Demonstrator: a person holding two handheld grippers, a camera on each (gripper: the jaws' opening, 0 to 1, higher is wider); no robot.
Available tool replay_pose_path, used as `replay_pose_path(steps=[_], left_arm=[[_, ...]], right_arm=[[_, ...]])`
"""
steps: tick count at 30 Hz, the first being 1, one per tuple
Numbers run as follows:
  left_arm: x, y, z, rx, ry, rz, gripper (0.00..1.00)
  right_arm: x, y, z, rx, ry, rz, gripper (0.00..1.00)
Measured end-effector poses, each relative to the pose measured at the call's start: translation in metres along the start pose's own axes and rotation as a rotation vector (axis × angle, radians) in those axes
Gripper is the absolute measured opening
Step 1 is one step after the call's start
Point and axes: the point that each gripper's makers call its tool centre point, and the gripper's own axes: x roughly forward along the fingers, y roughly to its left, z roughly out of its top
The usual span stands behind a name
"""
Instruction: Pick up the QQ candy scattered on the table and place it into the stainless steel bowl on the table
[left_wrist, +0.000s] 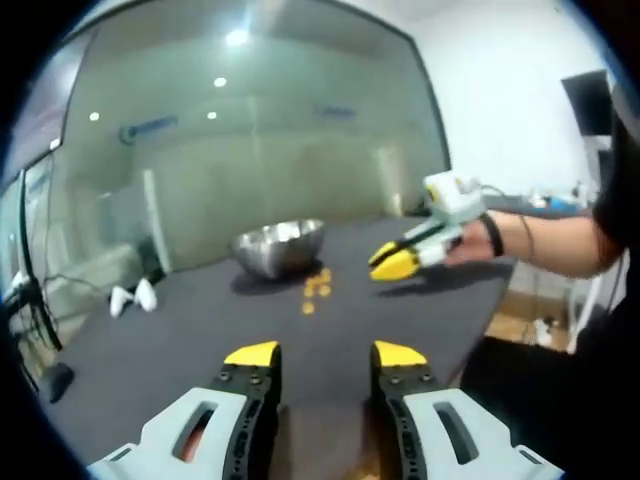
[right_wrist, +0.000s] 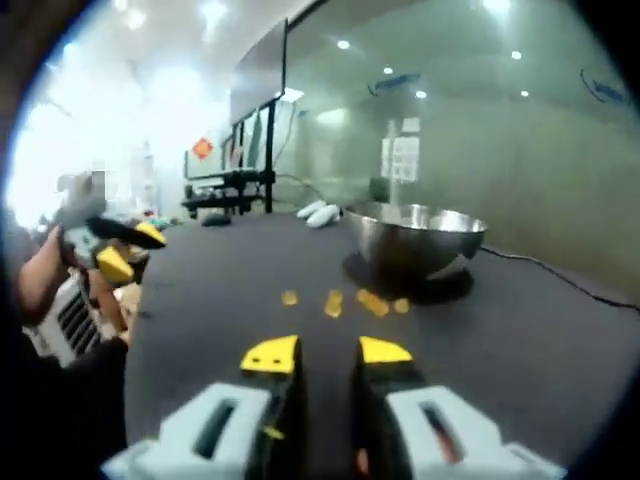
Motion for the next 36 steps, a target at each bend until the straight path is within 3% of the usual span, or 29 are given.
replay_pose_path(steps=[10, 15, 20, 29, 36], left_arm=[[-0.004, 0.007, 0.001, -0.012, -0.002, 0.011, 0.37], [-0.006, 0.011, -0.002, -0.023, 0.003, 0.021, 0.37], [-0.003, 0.011, -0.005, -0.028, 0.010, 0.020, 0.37], [0.002, 0.012, -0.002, -0.017, 0.008, 0.009, 0.37], [0.000, 0.015, -0.006, -0.021, 0.016, 0.021, 0.37]], right_arm=[[0.051, 0.003, 0.003, -0.031, 0.058, 0.042, 0.23], [0.064, -0.002, -0.008, 0.002, 0.103, 0.036, 0.21], [0.059, -0.004, -0.007, 0.039, 0.093, 0.010, 0.14], [0.059, -0.005, -0.007, 0.012, 0.077, 0.005, 0.10], [0.049, -0.006, 0.003, 0.012, 0.032, 0.009, 0.09]])
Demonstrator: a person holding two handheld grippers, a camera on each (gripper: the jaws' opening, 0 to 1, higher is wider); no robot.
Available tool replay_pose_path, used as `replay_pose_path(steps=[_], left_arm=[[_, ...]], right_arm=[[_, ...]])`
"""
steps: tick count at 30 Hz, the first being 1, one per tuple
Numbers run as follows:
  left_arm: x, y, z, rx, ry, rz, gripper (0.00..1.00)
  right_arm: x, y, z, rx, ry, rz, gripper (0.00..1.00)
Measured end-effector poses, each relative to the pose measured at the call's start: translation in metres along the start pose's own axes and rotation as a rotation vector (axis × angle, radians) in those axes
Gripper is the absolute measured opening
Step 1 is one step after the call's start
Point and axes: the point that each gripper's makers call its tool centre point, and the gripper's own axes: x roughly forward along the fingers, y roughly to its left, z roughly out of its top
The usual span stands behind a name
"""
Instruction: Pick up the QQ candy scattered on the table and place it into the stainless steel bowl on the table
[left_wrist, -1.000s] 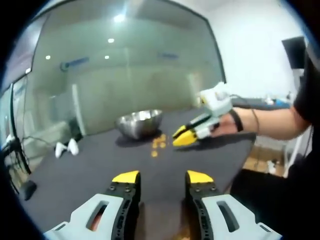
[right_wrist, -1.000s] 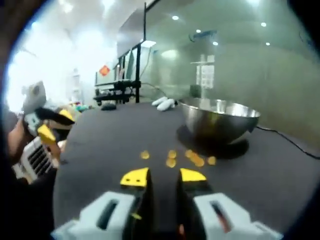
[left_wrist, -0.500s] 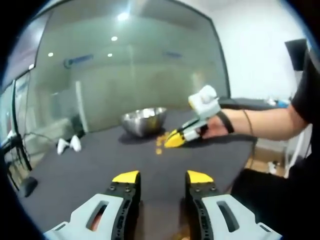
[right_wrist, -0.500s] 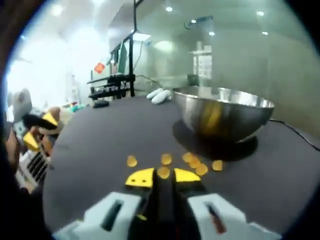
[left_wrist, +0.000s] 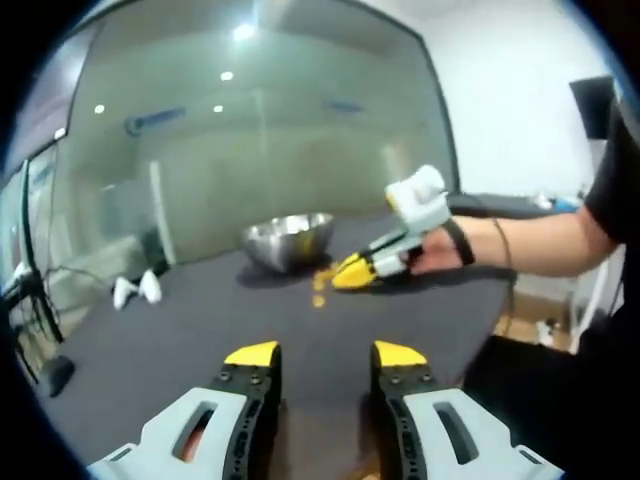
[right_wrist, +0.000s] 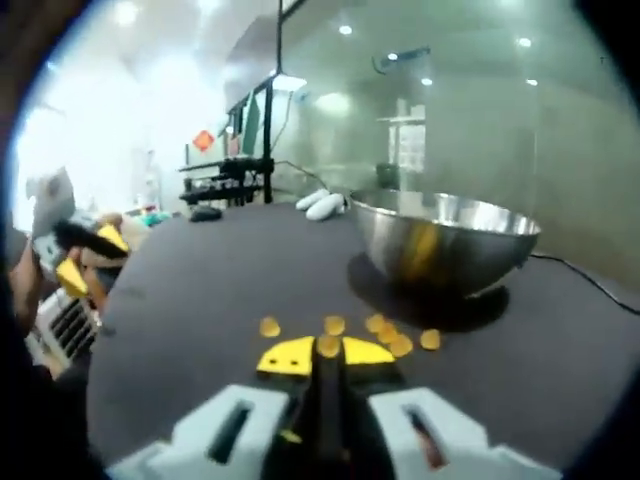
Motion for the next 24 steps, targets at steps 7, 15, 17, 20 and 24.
replay_pose_path(steps=[7, 15, 17, 20, 24], left_arm=[[-0.001, 0.004, 0.005, -0.010, -0.012, 0.001, 0.37], [0.002, 0.003, 0.004, -0.006, -0.008, -0.006, 0.37], [0.002, 0.003, 0.005, -0.003, -0.008, -0.005, 0.37], [0.003, 0.002, 0.008, -0.002, -0.022, -0.003, 0.37], [0.007, -0.002, 0.009, 0.002, -0.030, -0.006, 0.37]], right_arm=[[-0.024, 0.004, 0.007, 0.013, -0.020, -0.008, 0.09], [-0.038, -0.001, 0.031, -0.067, -0.065, -0.016, 0.09], [-0.040, -0.003, 0.039, -0.085, -0.078, -0.026, 0.09], [-0.044, -0.008, 0.051, -0.097, -0.106, -0.057, 0.09], [-0.046, -0.022, 0.063, -0.102, -0.154, -0.105, 0.09]])
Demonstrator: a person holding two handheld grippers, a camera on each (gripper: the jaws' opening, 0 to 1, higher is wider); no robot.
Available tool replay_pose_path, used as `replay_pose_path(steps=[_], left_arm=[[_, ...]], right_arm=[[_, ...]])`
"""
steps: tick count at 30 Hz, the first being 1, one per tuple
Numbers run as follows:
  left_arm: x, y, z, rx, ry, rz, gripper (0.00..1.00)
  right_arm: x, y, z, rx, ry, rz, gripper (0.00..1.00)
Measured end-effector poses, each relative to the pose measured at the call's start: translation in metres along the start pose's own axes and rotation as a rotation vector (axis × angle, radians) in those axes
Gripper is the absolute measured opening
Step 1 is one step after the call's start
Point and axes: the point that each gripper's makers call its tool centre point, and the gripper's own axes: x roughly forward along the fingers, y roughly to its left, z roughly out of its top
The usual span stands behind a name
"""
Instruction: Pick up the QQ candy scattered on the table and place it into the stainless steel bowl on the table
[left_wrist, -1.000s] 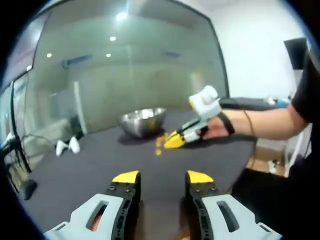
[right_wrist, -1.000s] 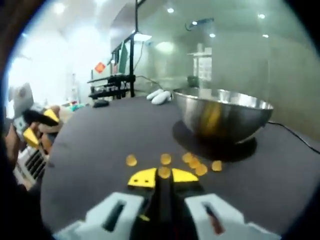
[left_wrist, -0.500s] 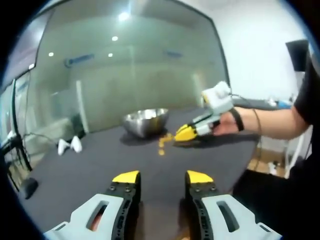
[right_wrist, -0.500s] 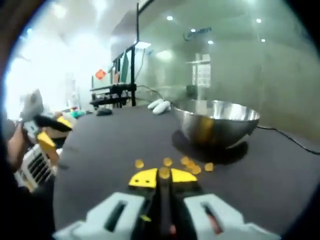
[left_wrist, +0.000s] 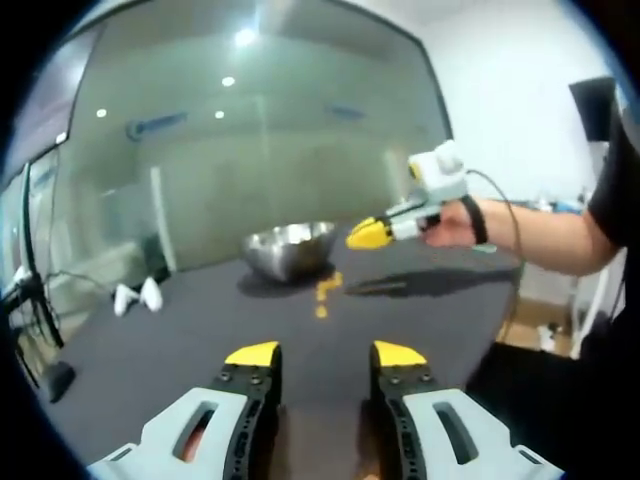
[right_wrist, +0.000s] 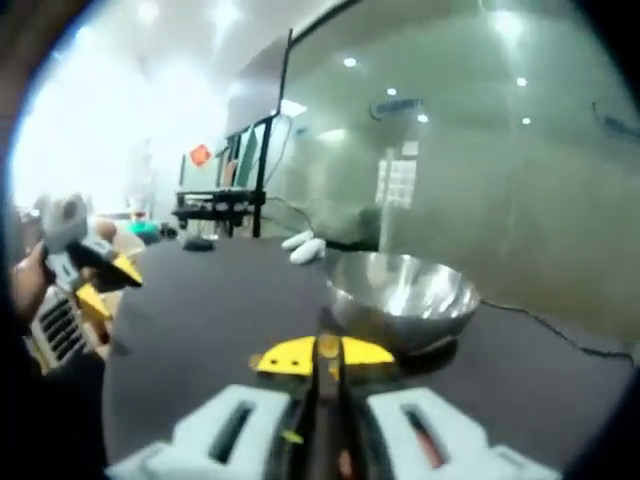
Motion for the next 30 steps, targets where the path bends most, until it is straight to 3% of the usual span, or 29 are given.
replay_pose_path(steps=[3, 8, 12, 14, 18, 20, 22, 24, 26, 30], left_arm=[[0.005, -0.002, 0.000, 0.009, 0.008, -0.009, 0.37], [0.009, -0.005, 0.000, 0.020, 0.019, -0.024, 0.37], [0.011, -0.007, 0.002, 0.020, 0.012, -0.029, 0.37], [0.011, -0.007, 0.002, 0.021, 0.023, -0.027, 0.37], [0.006, -0.006, 0.005, 0.023, 0.014, -0.025, 0.37], [0.004, -0.005, 0.003, 0.021, 0.029, -0.023, 0.37], [0.001, -0.003, 0.004, 0.022, 0.035, -0.016, 0.37], [-0.001, 0.000, 0.007, 0.014, 0.023, -0.009, 0.37], [0.000, 0.002, 0.006, 0.009, 0.023, -0.003, 0.37], [0.001, -0.001, 0.011, 0.018, 0.015, -0.005, 0.37]], right_arm=[[0.005, -0.010, 0.007, -0.016, -0.017, -0.041, 0.09], [0.017, -0.033, 0.033, 0.000, -0.063, -0.105, 0.09], [0.037, -0.051, 0.050, -0.077, -0.097, -0.160, 0.09], [0.045, -0.060, 0.054, -0.046, -0.114, -0.185, 0.09], [0.061, -0.077, 0.056, -0.012, -0.115, -0.225, 0.09], [0.067, -0.082, 0.049, 0.086, -0.098, -0.238, 0.09], [0.073, -0.085, 0.045, 0.048, -0.063, -0.238, 0.09], [0.077, -0.085, 0.044, 0.049, -0.075, -0.229, 0.13], [0.079, -0.086, 0.037, 0.091, -0.055, -0.226, 0.29], [0.074, -0.091, 0.032, 0.094, -0.042, -0.230, 0.27]])
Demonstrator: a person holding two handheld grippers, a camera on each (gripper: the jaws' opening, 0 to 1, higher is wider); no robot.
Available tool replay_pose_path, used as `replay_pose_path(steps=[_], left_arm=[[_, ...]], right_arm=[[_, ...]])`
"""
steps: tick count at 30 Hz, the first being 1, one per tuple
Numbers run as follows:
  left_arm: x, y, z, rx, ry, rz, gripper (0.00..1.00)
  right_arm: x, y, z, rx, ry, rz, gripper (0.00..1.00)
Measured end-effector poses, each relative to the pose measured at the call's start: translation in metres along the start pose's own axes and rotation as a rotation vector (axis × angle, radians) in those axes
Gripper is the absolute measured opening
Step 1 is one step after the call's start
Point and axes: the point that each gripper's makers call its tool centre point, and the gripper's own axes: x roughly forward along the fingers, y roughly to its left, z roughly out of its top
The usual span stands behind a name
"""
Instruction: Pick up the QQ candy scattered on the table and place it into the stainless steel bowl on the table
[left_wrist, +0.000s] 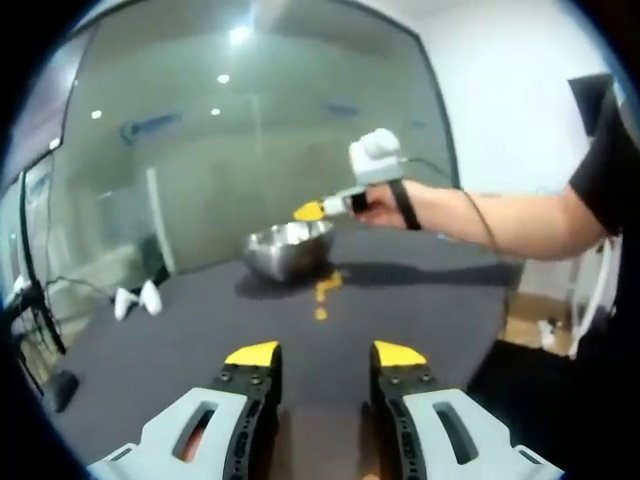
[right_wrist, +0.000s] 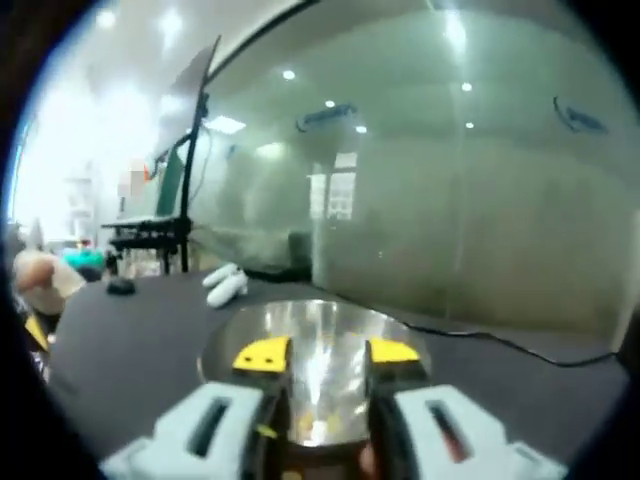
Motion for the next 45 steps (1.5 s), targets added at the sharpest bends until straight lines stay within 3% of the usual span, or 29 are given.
replay_pose_path(steps=[7, 11, 14, 16, 20, 24, 29, 31, 35, 39, 45], left_arm=[[0.006, -0.006, -0.001, 0.012, 0.002, -0.016, 0.37], [0.008, -0.009, -0.001, 0.018, -0.002, -0.024, 0.37], [0.009, -0.009, -0.002, 0.019, 0.002, -0.028, 0.37], [0.009, -0.009, -0.002, 0.025, 0.004, -0.029, 0.37], [0.009, -0.010, 0.000, 0.028, -0.003, -0.037, 0.37], [0.010, -0.014, 0.004, 0.040, -0.023, -0.057, 0.37], [0.011, -0.020, 0.010, 0.042, -0.050, -0.066, 0.37], [0.011, -0.019, 0.009, 0.045, -0.051, -0.062, 0.37], [0.007, -0.015, 0.008, 0.036, -0.053, -0.057, 0.37], [0.004, -0.017, 0.010, 0.060, -0.062, -0.065, 0.37], [0.006, -0.014, 0.002, 0.059, -0.037, -0.041, 0.37]], right_arm=[[-0.019, -0.003, 0.011, -0.002, -0.032, 0.024, 0.28], [-0.050, 0.006, 0.012, 0.014, -0.043, 0.071, 0.28], [-0.068, 0.009, 0.011, -0.041, -0.054, 0.102, 0.29], [-0.087, 0.015, 0.003, -0.065, -0.039, 0.115, 0.29], [-0.117, 0.035, -0.028, -0.039, 0.016, 0.219, 0.29], [-0.132, 0.044, -0.054, -0.066, 0.056, 0.260, 0.29], [-0.137, 0.044, -0.064, -0.021, 0.073, 0.255, 0.28], [-0.135, 0.037, -0.061, 0.022, 0.049, 0.207, 0.25], [-0.124, 0.029, -0.077, 0.052, 0.092, 0.178, 0.22], [-0.113, 0.025, -0.095, -0.041, 0.150, 0.138, 0.22], [-0.092, 0.028, -0.110, -0.094, 0.205, 0.122, 0.21]])
